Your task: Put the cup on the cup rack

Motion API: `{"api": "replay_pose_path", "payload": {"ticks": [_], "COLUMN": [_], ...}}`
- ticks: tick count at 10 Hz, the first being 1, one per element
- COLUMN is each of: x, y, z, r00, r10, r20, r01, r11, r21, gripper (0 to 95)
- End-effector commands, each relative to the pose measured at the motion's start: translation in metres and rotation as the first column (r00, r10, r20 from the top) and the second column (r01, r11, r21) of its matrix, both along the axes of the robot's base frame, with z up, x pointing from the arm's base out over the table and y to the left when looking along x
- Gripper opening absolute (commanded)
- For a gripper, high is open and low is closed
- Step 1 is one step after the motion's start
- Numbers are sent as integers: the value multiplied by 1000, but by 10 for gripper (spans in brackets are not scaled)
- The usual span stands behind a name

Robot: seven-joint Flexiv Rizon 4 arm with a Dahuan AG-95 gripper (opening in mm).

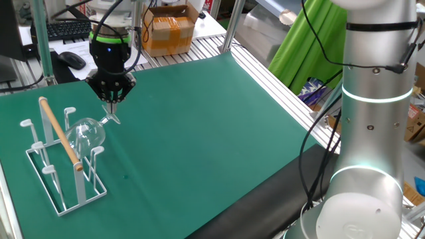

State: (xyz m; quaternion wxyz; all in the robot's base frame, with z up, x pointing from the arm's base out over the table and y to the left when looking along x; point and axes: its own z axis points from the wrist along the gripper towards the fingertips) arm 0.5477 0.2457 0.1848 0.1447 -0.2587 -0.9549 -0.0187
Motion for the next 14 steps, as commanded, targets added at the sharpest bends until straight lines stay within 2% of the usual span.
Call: {"api": "replay_pose_path", "payload": {"ticks": [1, 4, 7, 11, 14], "x": [-1, -5, -21, -29, -38], "y": [1, 5, 17, 22, 30], "z": [0, 1, -4, 0, 1], "r00": [1000, 999, 998, 996, 994], "r10": [-20, -43, -60, -83, -107], "r20": [-6, -19, -20, -27, -32], "r01": [20, 44, 61, 84, 109], "r11": [999, 998, 997, 995, 991], "r21": [25, 53, 46, 61, 78], "gripper": [0, 0, 0, 0, 0]}}
